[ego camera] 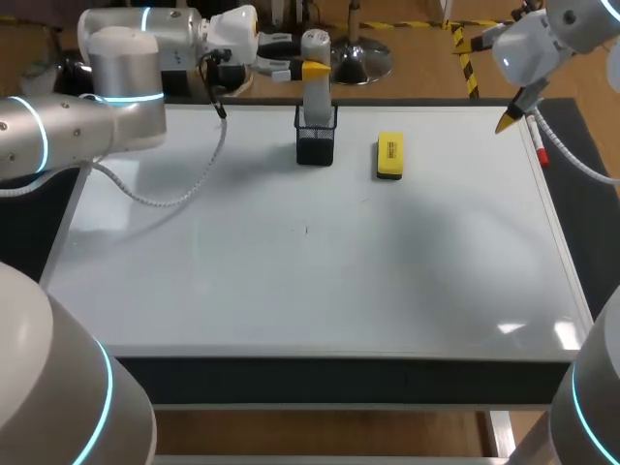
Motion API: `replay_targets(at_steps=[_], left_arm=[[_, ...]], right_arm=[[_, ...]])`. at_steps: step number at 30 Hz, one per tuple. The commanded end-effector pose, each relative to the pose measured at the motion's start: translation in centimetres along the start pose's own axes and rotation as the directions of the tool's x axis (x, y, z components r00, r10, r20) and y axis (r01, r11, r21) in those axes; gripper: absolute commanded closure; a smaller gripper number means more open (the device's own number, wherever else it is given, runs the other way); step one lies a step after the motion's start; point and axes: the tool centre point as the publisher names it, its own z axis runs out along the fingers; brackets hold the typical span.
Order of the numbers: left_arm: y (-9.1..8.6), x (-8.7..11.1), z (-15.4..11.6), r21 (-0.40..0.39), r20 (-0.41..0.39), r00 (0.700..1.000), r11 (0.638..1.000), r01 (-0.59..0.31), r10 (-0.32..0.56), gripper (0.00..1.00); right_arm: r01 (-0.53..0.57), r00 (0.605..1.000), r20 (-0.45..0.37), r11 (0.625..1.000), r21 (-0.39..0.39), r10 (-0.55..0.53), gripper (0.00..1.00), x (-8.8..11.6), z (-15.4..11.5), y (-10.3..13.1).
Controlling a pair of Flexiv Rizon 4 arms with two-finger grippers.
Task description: Pick up the inspection probe, press it on each red-marked spot on the whiteboard one by one, put down the probe, pick up the eraser, and wipe off all the red marks.
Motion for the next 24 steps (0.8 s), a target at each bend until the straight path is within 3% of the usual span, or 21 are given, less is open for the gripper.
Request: replay_targets(at_steps=[1, 24], left_arm=[[0.8, -0.4, 0.1, 0.012, -0.007, 1.000, 1.000, -0.001, 0.001, 1.00], [4.8, -0.1, -0.1, 0.023, 0.004, 1.000, 0.999, 0.030, -0.030, 1.00]], right_arm=[[0.002, 1.000, -0.005, 1.000, 0.003, -0.002, 0.00, 0.0, -0.1, 0.0], [0.002, 1.000, -0.005, 1.000, 0.003, -0.002, 0.00, 0.0, -0.1, 0.0]])
